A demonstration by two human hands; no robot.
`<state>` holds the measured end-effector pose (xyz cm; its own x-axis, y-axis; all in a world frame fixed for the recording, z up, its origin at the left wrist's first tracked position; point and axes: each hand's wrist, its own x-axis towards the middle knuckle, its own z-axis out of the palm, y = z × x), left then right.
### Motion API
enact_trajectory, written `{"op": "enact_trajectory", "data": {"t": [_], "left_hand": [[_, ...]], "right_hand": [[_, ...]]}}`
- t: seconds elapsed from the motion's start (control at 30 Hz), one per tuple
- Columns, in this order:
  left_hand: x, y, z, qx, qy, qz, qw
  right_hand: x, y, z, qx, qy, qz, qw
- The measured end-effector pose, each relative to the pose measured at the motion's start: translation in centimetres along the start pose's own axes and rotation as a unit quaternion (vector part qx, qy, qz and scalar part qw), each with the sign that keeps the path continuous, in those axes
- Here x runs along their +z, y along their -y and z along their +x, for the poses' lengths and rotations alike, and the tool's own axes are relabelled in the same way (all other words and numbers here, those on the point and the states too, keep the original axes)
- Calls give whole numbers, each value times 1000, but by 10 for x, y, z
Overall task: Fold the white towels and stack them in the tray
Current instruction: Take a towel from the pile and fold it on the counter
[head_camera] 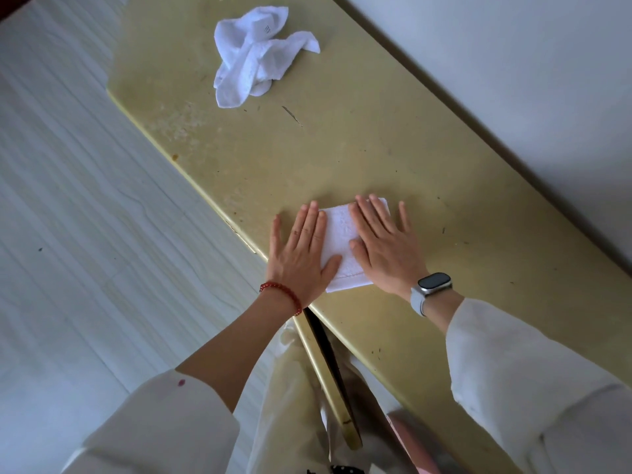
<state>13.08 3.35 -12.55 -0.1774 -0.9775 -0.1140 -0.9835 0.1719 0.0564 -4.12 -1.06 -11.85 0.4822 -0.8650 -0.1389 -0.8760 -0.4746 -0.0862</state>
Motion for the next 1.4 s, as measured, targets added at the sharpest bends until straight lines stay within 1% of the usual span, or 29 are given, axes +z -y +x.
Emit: {"op": "enact_trajectory", "data": {"t": [0.1, 0.17, 0.2, 0.23, 0.27, 0.33, 0.4, 0.47, 0.53, 0.6, 0.67, 0.73, 0.77, 0.83, 0.87, 0.9, 0.93, 1.03, 1.13, 1.23, 1.3, 1.33, 1.4], "left_hand": [[-2, 3, -1, -19, 22, -11, 1000], [-9, 6, 1, -39, 53, -23, 998], [-13, 8, 2, -54, 71, -30, 996], [-17, 9, 2, -63, 65, -38, 995], [-22, 10, 2, -63, 46, -42, 996], [-28, 8, 4, -35, -3, -35, 999], [-28, -1, 8, 32, -22, -7, 999], [-28, -10, 10, 70, -1, 15, 997], [-25, -11, 10, 62, 42, 26, 997], [-21, -4, 6, 49, 55, 34, 997], [-22, 2, 0, 48, 35, 31, 998], [-25, 7, 2, 46, 5, -5, 999], [-28, 9, 6, 35, -15, -31, 999], [-38, 8, 21, -11, -39, -96, 995], [-44, 7, 32, -34, -33, -131, 990], [-49, 5, 42, -46, -5, -153, 987], [-53, 3, 52, -52, 38, -158, 985], [-60, -3, 77, -60, 152, -123, 979], [-64, -9, 92, -56, 221, -70, 971], [-66, -13, 99, -40, 254, -38, 966], [-67, -14, 97, -12, 258, -49, 965], [-68, -13, 94, 2, 254, -81, 964], [-75, -9, 87, 23, 239, -196, 951]], "right_hand": [[-4, -14, -5, 33, 38, 5, 999], [-8, -19, -8, 47, 50, 35, 997], [-11, -21, -8, 49, 51, 55, 996], [-15, -21, -8, 48, 42, 69, 996], [-19, -20, -7, 43, 15, 70, 997], [-24, -15, -4, 17, -21, 54, 998], [-22, -7, -1, -18, -25, 39, 999], [-15, -1, 0, -30, 0, 31, 999], [-9, -3, -1, -20, 23, 19, 999], [-7, -10, -3, -10, 39, 13, 999], [-10, -18, -7, 2, 55, 24, 998], [-15, -24, -9, 25, 53, 60, 996], [-19, -26, -11, 42, 52, 89, 994], [-24, -30, -14, 82, 16, 132, 988], [-27, -31, -16, 102, -4, 149, 984], [-29, -31, -17, 117, -15, 163, 980], [-30, -30, -18, 121, -20, 169, 978], [-31, -28, -20, 120, -21, 156, 980], [-30, -24, -22, 133, -12, 144, 981], [-28, -20, -24, 144, -5, 160, 977], [-28, -20, -25, 148, 7, 182, 972], [-29, -22, -25, 151, 12, 206, 967], [-37, -25, -26, 162, 8, 283, 945]]}}
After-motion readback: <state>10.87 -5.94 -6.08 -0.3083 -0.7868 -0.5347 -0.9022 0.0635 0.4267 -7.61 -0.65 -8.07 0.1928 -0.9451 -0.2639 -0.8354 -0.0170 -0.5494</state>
